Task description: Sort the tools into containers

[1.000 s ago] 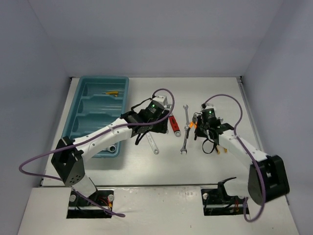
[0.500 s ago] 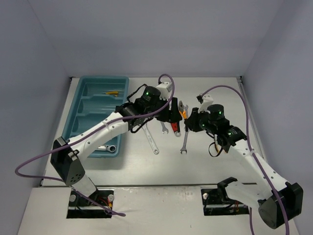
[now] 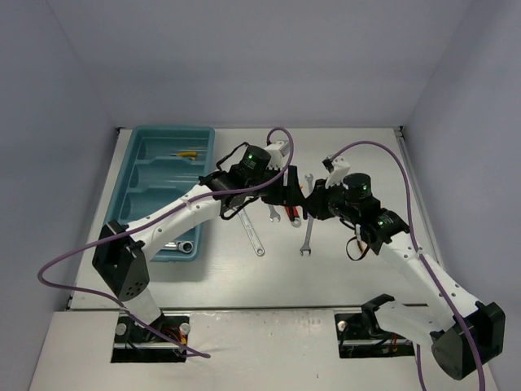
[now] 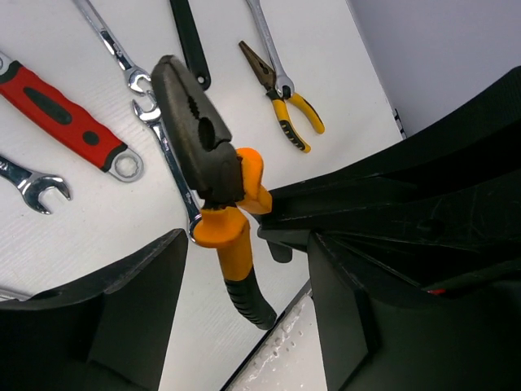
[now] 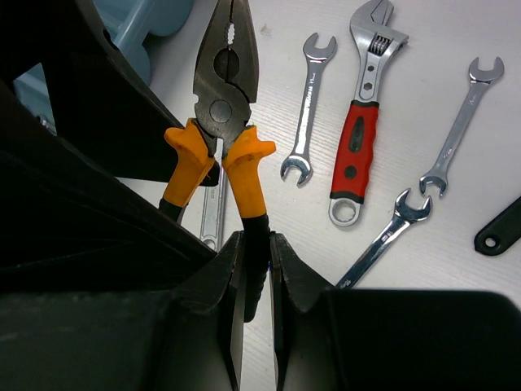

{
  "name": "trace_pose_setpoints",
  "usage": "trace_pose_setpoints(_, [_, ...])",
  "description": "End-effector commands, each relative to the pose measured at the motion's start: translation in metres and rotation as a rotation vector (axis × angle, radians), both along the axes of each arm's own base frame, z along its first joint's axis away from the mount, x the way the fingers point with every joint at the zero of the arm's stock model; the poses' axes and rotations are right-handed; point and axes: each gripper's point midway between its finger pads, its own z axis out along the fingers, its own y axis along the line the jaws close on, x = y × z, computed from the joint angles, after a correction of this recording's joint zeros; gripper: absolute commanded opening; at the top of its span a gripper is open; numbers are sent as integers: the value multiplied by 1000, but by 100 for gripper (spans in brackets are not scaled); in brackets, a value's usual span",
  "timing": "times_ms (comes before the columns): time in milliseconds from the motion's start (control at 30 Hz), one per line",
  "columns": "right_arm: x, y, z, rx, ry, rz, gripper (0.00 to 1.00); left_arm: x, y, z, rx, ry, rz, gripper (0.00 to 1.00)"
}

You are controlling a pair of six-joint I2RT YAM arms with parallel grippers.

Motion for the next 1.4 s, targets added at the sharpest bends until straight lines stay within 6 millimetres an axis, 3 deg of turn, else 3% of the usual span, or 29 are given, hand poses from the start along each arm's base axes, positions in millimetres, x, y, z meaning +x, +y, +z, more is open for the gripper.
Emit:
trace_pose_setpoints(0, [4,25,50,108,-143,84,0,18,5,49,-150,-93,60,55])
trace_pose_setpoints(367, [-1,36,46,122,-135,120,0,22,-5,68,-315,-101,68,45])
trace_pose_setpoints(500, [-1,36,44,126,-133,118,0,23,-6,66,-323,-92,71,32])
trace_pose_setpoints(700, [0,35,42,124,-130,111,0,20,-2,66,-321,-99,71,1])
trace_pose_setpoints(800, [0,35,41,122,-130,106,2,19,2,65,-316,-104,72,0])
trace_pose_setpoints(833, [1,34,42,120,-133,103,7,19,3,66,-317,-107,73,0])
trace_pose_setpoints(933, [3,32,48,116,-155,89,51,23,11,68,-319,-119,87,0])
trace_pose_setpoints(1033, [7,27,57,112,-183,61,72,34,26,74,-330,-134,126,0])
trace_pose_setpoints(1167, [12,18,68,104,-212,8,78,51,48,85,-344,-161,181,0])
trace_pose_setpoints(1300, [18,-5,77,75,-237,-118,80,90,94,96,-347,-207,303,0])
trace_pose_setpoints(1367, [23,-24,75,37,-235,-214,81,115,127,98,-339,-228,398,0])
